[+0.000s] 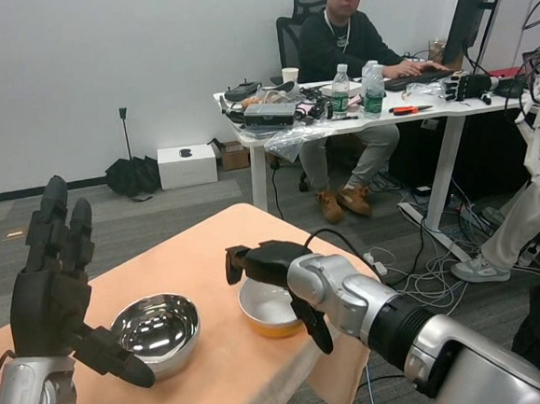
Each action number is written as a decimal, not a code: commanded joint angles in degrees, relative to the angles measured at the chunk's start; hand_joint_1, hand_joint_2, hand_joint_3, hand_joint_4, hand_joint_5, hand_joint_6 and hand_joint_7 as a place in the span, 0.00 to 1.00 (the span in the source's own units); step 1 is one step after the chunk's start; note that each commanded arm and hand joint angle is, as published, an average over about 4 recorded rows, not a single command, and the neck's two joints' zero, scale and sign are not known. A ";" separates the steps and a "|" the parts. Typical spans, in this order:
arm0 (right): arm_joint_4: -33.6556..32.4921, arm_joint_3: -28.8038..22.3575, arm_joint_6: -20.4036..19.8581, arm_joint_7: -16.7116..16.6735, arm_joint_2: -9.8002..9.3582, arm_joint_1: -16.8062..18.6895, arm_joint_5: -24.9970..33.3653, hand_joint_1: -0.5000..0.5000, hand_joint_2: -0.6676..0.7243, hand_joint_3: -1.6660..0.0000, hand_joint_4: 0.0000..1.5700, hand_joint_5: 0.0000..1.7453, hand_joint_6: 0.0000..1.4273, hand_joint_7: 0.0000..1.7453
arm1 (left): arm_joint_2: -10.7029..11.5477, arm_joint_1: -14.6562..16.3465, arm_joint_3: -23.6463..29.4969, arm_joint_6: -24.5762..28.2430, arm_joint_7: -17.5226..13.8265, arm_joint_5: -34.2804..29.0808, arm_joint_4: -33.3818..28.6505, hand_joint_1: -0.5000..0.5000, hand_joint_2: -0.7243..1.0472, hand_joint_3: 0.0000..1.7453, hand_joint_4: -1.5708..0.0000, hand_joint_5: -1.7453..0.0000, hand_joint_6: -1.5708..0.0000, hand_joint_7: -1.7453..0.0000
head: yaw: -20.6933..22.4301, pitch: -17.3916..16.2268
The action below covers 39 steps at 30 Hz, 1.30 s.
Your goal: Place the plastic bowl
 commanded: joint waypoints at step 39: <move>-5.42 -24.97 -38.77 -10.93 -6.62 15.82 65.85 0.08 0.95 1.00 0.00 0.00 0.00 0.00 | 0.04 -0.32 0.60 -0.27 -0.15 -0.30 -0.34 0.00 0.00 0.03 1.00 1.00 1.00 0.96 | -1.61 0.75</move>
